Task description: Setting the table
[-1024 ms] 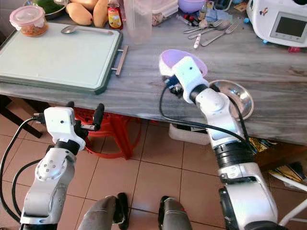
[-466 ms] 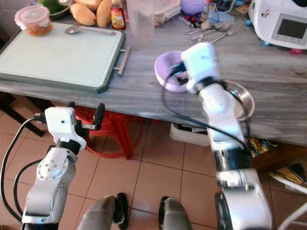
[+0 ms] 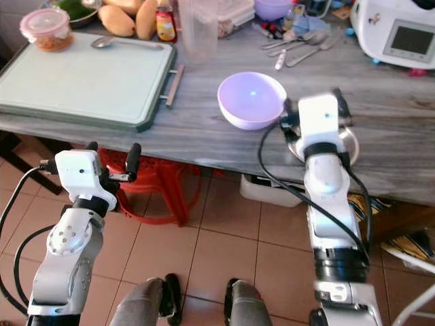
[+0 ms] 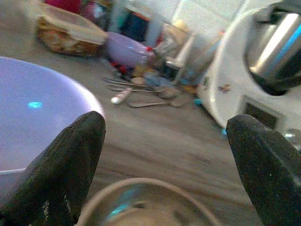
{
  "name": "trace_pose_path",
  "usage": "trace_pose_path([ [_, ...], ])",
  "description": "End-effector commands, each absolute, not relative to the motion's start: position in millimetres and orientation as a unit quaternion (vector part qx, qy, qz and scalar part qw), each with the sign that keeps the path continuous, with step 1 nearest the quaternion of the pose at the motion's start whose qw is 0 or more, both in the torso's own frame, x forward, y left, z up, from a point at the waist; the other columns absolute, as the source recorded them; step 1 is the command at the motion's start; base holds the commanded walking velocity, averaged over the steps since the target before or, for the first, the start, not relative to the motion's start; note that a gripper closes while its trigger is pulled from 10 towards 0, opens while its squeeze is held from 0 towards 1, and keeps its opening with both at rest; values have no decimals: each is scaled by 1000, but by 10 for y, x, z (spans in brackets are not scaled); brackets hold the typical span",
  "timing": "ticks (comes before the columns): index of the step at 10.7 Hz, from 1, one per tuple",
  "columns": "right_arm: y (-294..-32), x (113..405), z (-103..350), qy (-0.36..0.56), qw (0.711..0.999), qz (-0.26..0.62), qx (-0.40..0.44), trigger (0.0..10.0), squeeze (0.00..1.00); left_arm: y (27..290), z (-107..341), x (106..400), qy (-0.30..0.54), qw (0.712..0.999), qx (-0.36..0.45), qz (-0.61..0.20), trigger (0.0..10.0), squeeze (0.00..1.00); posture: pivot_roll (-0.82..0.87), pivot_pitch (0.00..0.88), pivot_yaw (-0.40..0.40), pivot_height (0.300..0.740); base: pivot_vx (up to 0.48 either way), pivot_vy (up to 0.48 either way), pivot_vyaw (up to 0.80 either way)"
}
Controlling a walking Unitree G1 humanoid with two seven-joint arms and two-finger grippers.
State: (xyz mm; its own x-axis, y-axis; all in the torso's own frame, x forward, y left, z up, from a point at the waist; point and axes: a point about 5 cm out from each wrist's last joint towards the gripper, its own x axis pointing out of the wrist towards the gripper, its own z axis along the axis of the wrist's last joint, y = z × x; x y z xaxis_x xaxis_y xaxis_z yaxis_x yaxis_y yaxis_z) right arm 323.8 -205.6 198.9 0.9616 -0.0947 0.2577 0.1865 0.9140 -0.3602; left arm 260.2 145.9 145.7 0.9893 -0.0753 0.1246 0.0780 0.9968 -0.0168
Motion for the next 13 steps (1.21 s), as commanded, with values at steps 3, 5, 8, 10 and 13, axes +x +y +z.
trace_pose_path([
  [3,-2356,3123,1848,-65,970,-168,-164,10000,0,1478,1483,2571,-66,997,-5,-37,10000,0,-21,196,-22,740,0,0,0],
  [5,-2460,3116,1775,-37,972,-181,-144,10000,0,1484,1491,2575,-67,997,-3,-35,10000,0,-21,202,-19,740,0,0,0],
  [8,-2506,3193,1673,19,977,-174,-122,10000,0,1428,1432,2531,-52,996,-14,-78,10000,0,-17,207,-21,740,0,0,0],
  [10,-2537,3196,1560,60,979,-168,-98,10000,0,1400,1404,2496,-45,994,-12,-98,10000,0,-18,218,-20,740,0,0,0],
  [13,-2481,3222,1526,78,982,-148,-86,10000,0,1408,1415,2505,-45,994,-12,-96,10000,0,-19,222,-19,740,0,0,0],
])
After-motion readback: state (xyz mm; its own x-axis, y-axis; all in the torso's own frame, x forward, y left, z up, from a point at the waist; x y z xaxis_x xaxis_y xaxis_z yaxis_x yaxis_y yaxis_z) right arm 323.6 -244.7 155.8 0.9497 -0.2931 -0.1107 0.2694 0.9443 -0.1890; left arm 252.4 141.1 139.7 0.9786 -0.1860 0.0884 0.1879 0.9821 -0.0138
